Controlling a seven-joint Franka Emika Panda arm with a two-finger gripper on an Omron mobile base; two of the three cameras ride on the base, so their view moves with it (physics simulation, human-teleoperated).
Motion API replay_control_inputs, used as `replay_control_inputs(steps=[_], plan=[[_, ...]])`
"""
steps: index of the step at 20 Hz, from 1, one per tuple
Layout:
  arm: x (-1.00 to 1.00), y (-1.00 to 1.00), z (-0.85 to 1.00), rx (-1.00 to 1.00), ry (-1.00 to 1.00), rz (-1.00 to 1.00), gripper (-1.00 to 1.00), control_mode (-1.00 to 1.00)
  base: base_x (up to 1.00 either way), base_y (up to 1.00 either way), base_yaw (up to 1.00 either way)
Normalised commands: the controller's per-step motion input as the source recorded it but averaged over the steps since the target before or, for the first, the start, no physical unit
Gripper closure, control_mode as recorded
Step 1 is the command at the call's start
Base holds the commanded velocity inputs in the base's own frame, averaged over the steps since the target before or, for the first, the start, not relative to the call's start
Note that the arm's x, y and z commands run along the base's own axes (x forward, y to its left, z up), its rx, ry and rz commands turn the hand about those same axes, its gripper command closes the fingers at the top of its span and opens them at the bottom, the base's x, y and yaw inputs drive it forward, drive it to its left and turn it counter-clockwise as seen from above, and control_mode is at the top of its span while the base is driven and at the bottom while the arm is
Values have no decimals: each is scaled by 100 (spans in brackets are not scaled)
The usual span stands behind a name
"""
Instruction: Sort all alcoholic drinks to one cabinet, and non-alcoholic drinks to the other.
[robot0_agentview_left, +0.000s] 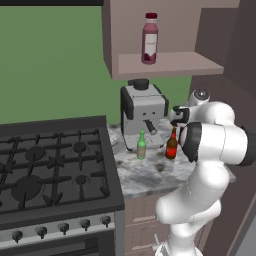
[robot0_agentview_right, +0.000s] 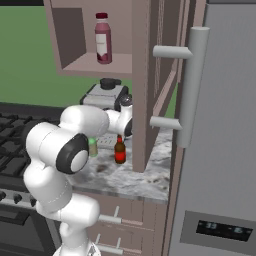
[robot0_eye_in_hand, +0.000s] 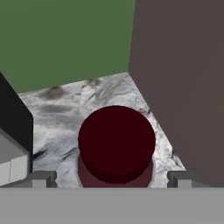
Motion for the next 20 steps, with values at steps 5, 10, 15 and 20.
replay_control_inputs(steps=[5, 10, 15, 20], plan=[[16, -8, -6, 0, 0, 0, -100, -100, 0, 0, 0], [17, -6, -9, 0, 0, 0, -100, -100, 0, 0, 0], [17, -5, -12, 0, 0, 0, -100, -100, 0, 0, 0], [15, -5, -17, 0, 2, 0, 100, -100, 0, 0, 0]])
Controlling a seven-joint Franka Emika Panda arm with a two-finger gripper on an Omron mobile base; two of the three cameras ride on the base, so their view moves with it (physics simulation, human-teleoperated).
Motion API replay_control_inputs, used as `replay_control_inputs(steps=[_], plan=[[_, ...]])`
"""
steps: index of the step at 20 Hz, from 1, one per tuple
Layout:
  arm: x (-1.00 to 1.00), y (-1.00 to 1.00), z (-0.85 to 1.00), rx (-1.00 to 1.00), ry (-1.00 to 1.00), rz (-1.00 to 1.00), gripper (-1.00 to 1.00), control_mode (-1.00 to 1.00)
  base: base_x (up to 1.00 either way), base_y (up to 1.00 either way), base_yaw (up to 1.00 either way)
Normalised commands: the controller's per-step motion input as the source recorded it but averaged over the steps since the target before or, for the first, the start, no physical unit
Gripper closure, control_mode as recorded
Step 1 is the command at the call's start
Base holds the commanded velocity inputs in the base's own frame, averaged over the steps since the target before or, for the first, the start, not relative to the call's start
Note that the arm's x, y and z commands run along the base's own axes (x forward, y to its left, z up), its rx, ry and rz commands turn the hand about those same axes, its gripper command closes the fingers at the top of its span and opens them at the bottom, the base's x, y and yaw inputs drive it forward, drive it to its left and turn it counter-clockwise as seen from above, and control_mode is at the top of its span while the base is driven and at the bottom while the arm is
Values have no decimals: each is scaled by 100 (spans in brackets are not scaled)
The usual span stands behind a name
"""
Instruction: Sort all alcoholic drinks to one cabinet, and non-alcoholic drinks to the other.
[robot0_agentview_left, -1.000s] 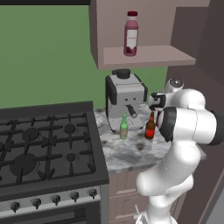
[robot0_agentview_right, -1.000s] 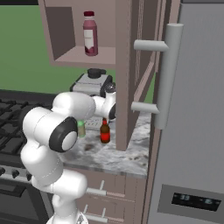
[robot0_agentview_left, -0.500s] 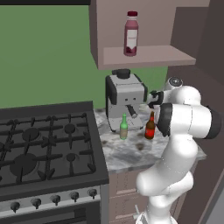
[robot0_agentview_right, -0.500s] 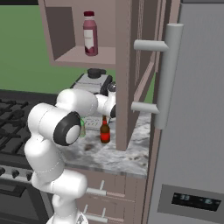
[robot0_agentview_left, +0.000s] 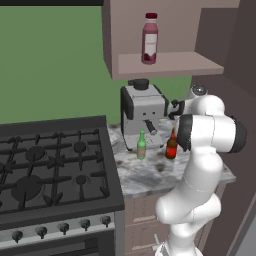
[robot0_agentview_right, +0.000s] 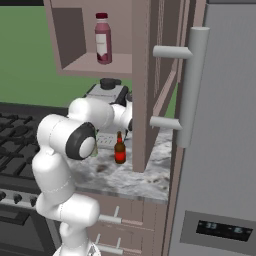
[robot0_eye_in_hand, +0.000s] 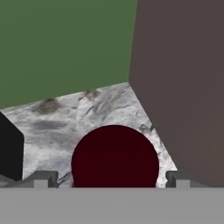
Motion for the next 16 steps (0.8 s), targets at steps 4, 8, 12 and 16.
replay_control_inputs(steps=[4, 8, 12, 16], plan=[[14, -1, -24, 0, 4, 0, 100, -100, 0, 0, 0], [9, 0, -20, 0, 6, 0, 100, -100, 0, 0, 0], [0, 1, -4, -2, 3, 0, 100, -100, 0, 0, 0], [0, 0, 0, 0, -2, 0, 100, -100, 0, 0, 0]])
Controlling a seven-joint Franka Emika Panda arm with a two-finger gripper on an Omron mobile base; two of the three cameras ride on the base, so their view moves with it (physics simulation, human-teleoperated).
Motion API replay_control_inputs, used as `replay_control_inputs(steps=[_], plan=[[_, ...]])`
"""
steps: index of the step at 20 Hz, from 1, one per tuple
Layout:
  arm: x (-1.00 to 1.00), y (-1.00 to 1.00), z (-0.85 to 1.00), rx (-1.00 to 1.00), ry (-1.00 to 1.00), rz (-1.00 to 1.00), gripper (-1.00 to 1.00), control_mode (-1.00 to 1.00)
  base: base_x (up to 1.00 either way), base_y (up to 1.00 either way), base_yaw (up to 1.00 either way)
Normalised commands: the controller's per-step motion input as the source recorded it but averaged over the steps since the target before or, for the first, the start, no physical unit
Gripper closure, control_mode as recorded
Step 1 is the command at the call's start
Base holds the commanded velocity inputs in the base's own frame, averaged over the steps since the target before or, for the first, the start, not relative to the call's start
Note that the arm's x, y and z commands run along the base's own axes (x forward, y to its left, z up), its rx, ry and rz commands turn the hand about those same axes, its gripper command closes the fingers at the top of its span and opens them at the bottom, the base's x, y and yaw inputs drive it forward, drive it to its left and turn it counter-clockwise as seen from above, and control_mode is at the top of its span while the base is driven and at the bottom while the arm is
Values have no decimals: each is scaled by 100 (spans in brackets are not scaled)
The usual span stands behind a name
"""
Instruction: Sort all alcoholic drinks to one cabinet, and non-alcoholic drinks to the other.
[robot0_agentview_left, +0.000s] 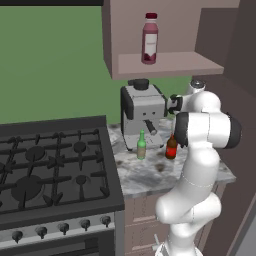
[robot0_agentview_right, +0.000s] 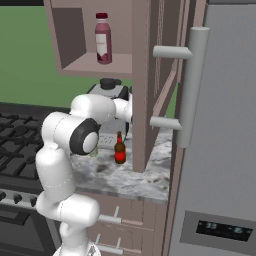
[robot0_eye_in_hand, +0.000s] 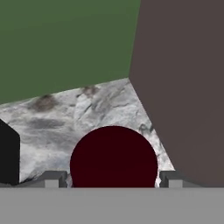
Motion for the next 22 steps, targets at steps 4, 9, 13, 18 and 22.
replay_control_inputs(steps=[4, 9, 13, 18, 22], plan=[[-8, 0, 2, 0, -13, 0, 100, -100, 0, 0, 0], [-16, 0, 17, 0, -15, 2, 100, -100, 0, 0, 0], [-21, 0, 21, 0, -6, 2, 100, -100, 0, 0, 0], [-24, 0, 22, -3, 0, 1, 100, -100, 0, 0, 0], [-27, 0, 34, -4, 0, 0, 100, -100, 0, 0, 0]])
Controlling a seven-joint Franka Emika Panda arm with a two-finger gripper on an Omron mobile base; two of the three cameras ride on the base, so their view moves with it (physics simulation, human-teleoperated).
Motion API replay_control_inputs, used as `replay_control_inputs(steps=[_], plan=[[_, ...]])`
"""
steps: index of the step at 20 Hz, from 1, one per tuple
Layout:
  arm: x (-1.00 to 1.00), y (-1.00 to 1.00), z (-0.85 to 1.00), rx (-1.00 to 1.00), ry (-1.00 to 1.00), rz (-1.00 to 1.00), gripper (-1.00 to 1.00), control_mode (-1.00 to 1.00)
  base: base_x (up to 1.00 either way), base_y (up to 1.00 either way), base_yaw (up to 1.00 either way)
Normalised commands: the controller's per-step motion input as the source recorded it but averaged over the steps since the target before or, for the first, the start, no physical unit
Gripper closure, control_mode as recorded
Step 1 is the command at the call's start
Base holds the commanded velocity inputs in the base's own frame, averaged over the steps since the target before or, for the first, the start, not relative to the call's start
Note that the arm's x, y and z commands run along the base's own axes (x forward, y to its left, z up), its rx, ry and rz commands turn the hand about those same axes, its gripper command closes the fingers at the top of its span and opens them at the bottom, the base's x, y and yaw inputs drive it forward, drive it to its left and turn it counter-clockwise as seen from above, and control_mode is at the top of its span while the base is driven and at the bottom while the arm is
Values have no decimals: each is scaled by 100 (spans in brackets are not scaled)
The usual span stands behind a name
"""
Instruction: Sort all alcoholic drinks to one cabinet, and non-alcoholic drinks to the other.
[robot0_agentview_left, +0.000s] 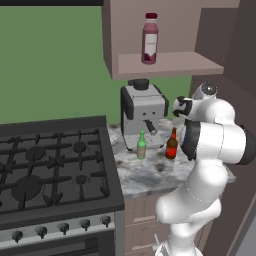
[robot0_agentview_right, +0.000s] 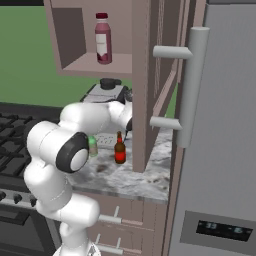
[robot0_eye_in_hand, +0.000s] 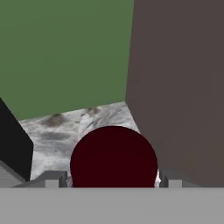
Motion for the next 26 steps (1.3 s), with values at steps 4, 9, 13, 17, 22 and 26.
replay_control_inputs(steps=[4, 9, 13, 17, 22, 26], plan=[[-26, 4, 38, -5, 0, 0, 100, -100, 0, 0, 0], [-26, 13, 40, -4, -1, 0, 100, -100, 0, 0, 0], [-30, 16, 44, -1, -2, 0, 100, -100, 0, 0, 0], [-37, 13, 47, 0, -3, 0, 100, -100, 0, 0, 0], [-38, 7, 46, 0, -5, 0, 100, -100, 0, 0, 0], [-37, 10, 42, 0, -6, 0, 100, -100, 0, 0, 0]])
